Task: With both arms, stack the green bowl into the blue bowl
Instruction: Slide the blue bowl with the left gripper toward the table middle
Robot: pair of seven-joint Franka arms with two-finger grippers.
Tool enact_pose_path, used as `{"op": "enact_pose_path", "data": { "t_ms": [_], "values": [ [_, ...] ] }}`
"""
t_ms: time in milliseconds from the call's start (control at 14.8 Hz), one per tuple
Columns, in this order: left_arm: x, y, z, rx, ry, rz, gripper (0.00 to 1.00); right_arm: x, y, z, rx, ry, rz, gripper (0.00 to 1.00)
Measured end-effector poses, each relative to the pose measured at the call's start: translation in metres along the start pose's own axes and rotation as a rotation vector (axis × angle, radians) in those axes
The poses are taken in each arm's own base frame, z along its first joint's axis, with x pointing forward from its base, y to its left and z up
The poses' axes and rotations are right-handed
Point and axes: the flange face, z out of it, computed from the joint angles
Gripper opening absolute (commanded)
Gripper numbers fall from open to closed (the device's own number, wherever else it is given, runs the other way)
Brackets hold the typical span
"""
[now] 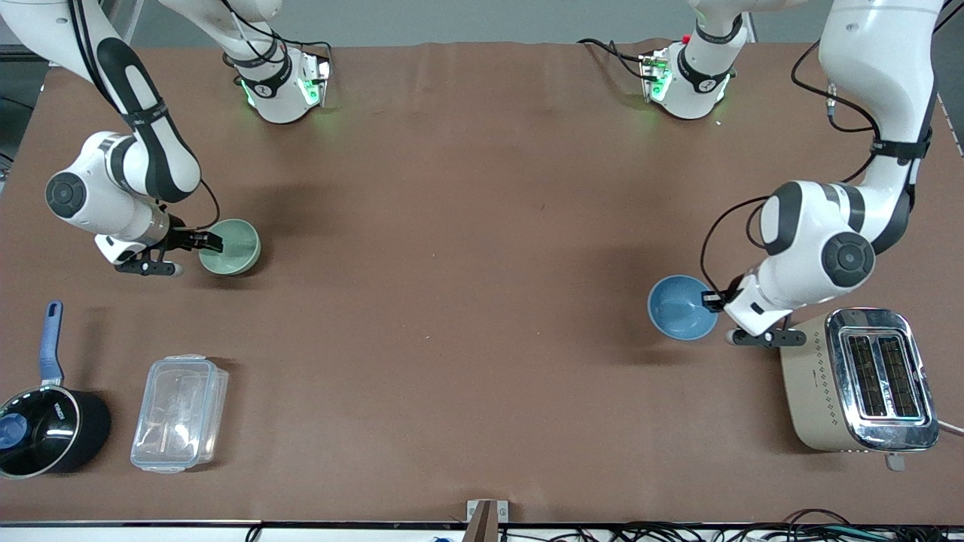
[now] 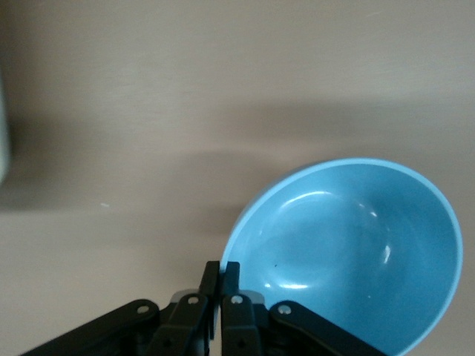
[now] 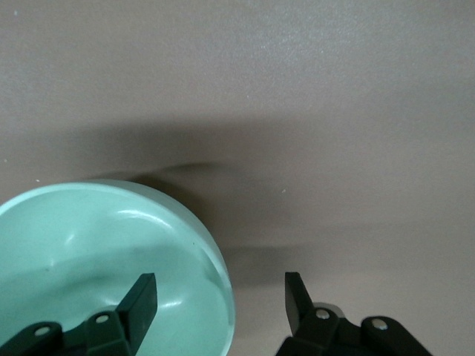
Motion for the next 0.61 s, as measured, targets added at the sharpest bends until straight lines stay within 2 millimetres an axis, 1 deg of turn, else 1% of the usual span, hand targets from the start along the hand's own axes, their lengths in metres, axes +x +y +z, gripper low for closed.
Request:
{"op": "enact_pose_path", "data": {
  "t_ms": [67, 135, 202, 270, 405, 472, 607],
  "values": [
    [-0.004, 0.026, -0.009, -0.012, 0.007, -0.016, 0.00, 0.000, 0.000, 0.000, 0.000, 0.000, 0.000, 0.38],
    [-0.010, 0.055, -0.012, -0.025, 0.008, -0.042, 0.00, 0.000, 0.000, 0.000, 0.000, 0.000, -0.001, 0.24],
    [-0.018, 0.086, -0.011, -0.038, 0.001, -0.074, 0.00, 0.000, 0.000, 0.000, 0.000, 0.000, -0.001, 0.15],
    [-0.026, 0.119, -0.007, -0.051, -0.009, -0.112, 0.00, 0.000, 0.000, 0.000, 0.000, 0.000, -0.001, 0.12],
    [-0.041, 0.184, 0.000, -0.073, -0.026, -0.175, 0.00, 0.000, 0.000, 0.000, 0.000, -0.001, -0.001, 0.11],
    [-0.048, 0.219, 0.004, -0.084, -0.033, -0.205, 0.00, 0.000, 0.000, 0.000, 0.000, -0.001, -0.001, 0.09],
    [-0.060, 0.285, 0.016, -0.107, -0.050, -0.277, 0.00, 0.000, 0.000, 0.000, 0.000, -0.001, -0.001, 0.02]
  ]
}}
